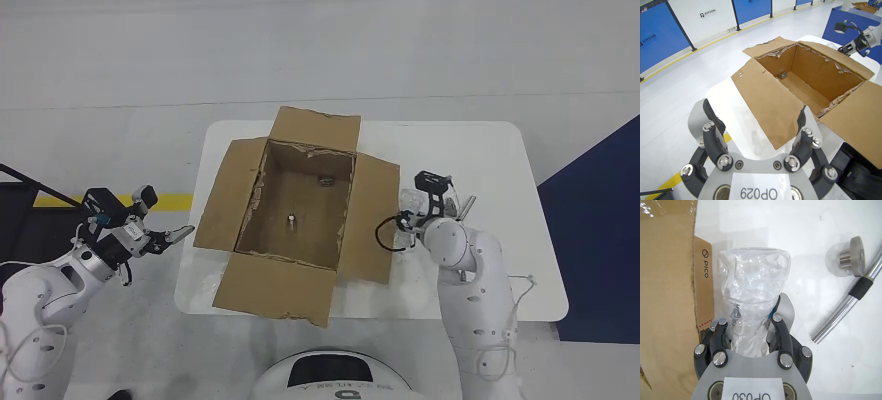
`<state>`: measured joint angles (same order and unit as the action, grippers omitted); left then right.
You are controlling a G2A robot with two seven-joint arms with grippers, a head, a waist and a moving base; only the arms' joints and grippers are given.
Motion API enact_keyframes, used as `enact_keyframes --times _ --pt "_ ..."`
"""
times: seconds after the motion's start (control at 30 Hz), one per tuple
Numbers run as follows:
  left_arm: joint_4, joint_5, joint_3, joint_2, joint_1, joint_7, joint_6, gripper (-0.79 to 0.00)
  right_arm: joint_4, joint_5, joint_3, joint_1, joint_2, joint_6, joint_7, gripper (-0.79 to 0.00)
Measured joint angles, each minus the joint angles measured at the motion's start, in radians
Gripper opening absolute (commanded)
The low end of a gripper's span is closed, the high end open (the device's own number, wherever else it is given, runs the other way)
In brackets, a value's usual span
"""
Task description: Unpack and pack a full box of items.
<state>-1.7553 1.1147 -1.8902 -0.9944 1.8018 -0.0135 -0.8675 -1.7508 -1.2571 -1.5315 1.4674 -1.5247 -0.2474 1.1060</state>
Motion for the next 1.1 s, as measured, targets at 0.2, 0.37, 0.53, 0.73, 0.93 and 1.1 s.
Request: enact_keyframes --times 0.2,0.37,0.53,0.73,0.93,1.1 --pt "0.000 0.000 0.000 0.000 0.000 0.000 0.000 0.000 0.018 -0.009 0.007 -0.022 0.004 -0.025 0.015 -0.545" --pt "0.000 0.000 0.000 0.000 0.000 0.000 0.000 0.000 -0.013 -0.012 0.009 -0.016 0.009 -0.041 0.021 -0.483" --pt "0.000 0.000 0.000 0.000 0.000 0.000 0.000 0.000 -0.070 -0.010 0.012 0.010 0.012 -0.053 0.013 -0.459" --pt "0.000 0.000 0.000 0.000 0.000 0.000 0.000 0.000 -0.118 -0.006 0.022 0.026 0.016 -0.062 0.017 -0.459" --pt "0.000 0.000 0.000 0.000 0.000 0.000 0.000 0.000 -0.001 -0.007 0.055 -0.043 0.017 -0.071 0.040 -0.446" --pt "0.000 0.000 0.000 0.000 0.000 0.000 0.000 0.000 0.119 -0.025 0.066 -0.118 0.019 -0.096 0.072 -0.182"
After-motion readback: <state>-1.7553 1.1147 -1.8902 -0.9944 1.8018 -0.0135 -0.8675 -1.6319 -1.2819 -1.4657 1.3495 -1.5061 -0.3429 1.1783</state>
